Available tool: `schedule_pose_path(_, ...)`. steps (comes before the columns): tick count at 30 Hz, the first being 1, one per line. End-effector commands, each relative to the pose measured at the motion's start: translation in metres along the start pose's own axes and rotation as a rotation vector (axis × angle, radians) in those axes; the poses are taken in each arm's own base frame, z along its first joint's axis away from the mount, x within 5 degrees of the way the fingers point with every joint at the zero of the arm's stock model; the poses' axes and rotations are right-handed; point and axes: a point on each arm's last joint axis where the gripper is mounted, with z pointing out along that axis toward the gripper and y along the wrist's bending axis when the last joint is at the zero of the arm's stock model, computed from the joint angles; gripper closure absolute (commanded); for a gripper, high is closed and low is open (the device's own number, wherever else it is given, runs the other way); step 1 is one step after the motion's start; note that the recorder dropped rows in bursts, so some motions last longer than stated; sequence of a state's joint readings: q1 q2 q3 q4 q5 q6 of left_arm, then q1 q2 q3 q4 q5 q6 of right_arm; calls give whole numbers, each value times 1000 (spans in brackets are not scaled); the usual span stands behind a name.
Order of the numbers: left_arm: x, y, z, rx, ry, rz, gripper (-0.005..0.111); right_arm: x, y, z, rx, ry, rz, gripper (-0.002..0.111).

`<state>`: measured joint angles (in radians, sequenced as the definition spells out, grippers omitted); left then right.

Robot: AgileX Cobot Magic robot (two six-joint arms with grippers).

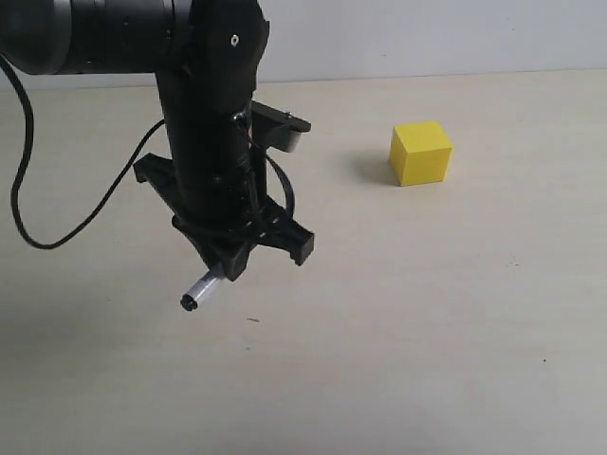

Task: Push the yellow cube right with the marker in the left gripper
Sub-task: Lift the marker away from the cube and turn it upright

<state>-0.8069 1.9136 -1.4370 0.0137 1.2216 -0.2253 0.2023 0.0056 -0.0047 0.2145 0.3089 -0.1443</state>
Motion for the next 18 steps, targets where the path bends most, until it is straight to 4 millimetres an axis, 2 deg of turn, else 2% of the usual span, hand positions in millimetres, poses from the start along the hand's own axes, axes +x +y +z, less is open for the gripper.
schedule_pose_path(1, 5, -11, -5, 81, 16, -206, 107, 1, -1, 0, 6, -5, -4, 108)
schedule_pose_path(6, 5, -13, -5, 107, 16, -229, 107, 1, -1, 0, 6, -5, -4, 108)
schedule_pose_path(12, -19, -17, -9, 199, -231, -322, 107, 1, -1, 0, 6, -5, -4, 108)
schedule_pose_path(18, -26, -18, -11, 236, -311, -381, 107, 1, -1, 0, 6, -5, -4, 108)
